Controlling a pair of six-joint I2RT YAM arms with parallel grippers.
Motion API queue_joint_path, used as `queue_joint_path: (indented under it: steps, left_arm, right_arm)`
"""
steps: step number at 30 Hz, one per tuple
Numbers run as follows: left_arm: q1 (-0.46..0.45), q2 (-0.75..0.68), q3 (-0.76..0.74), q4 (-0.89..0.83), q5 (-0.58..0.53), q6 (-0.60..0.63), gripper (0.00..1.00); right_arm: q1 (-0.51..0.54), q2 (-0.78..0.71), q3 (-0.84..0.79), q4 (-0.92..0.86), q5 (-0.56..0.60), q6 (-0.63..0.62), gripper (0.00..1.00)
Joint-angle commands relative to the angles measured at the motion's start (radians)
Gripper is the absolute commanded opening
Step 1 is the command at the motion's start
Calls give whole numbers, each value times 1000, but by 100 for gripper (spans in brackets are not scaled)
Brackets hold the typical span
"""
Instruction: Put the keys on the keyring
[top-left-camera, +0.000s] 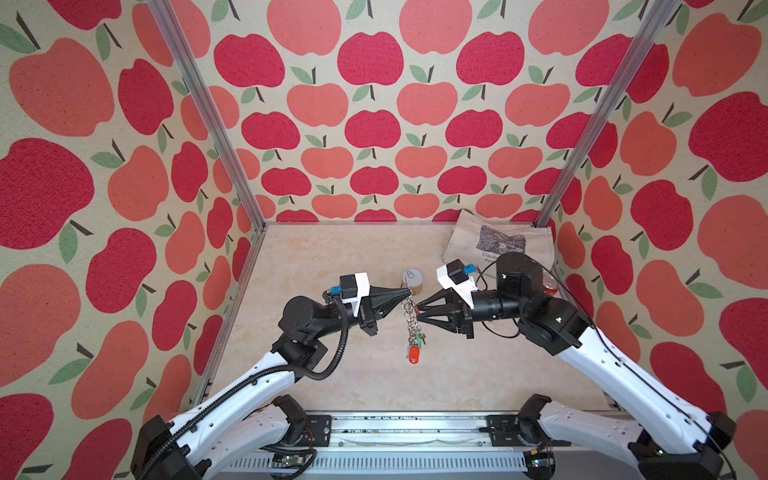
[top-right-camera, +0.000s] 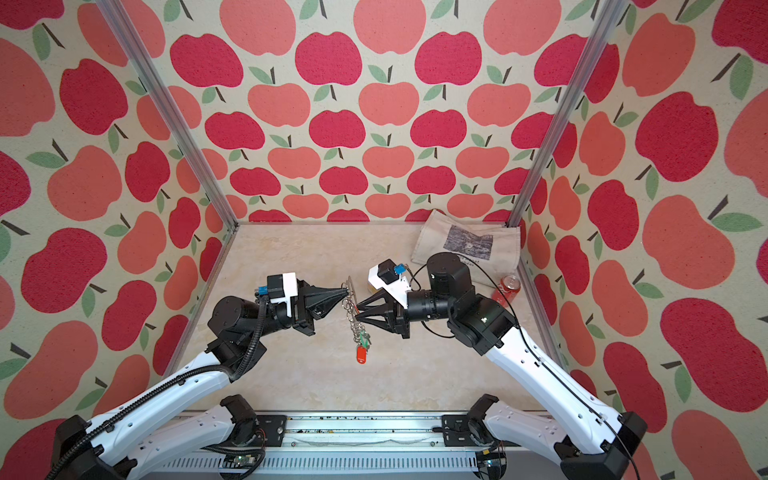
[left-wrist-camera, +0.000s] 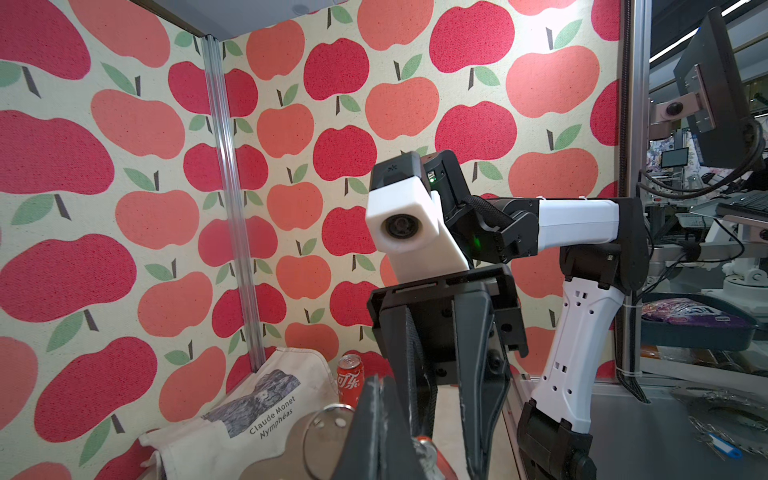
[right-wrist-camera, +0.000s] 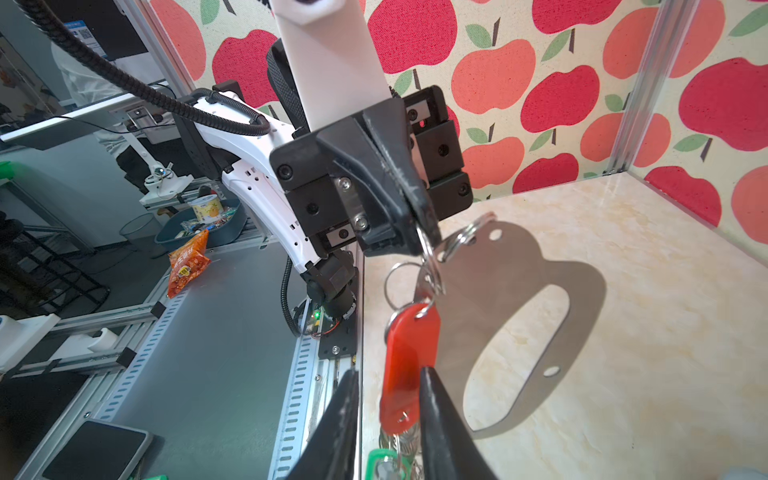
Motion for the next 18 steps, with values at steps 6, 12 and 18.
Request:
queue_joint_path:
  steps: [6,12,18]
  left_arm:
    - [9,-13,-9,87,-7,-30,0]
    - [13,-10,-8,92,1,-36,0]
    - [13,-6,-4,93,5,-39,0]
  right_arm:
    - [-47,-65,-33,149,21,35,28]
    - [-58,-35,-55,291,5,101,24]
    - [-59,-6,-68,371,-28,152,20]
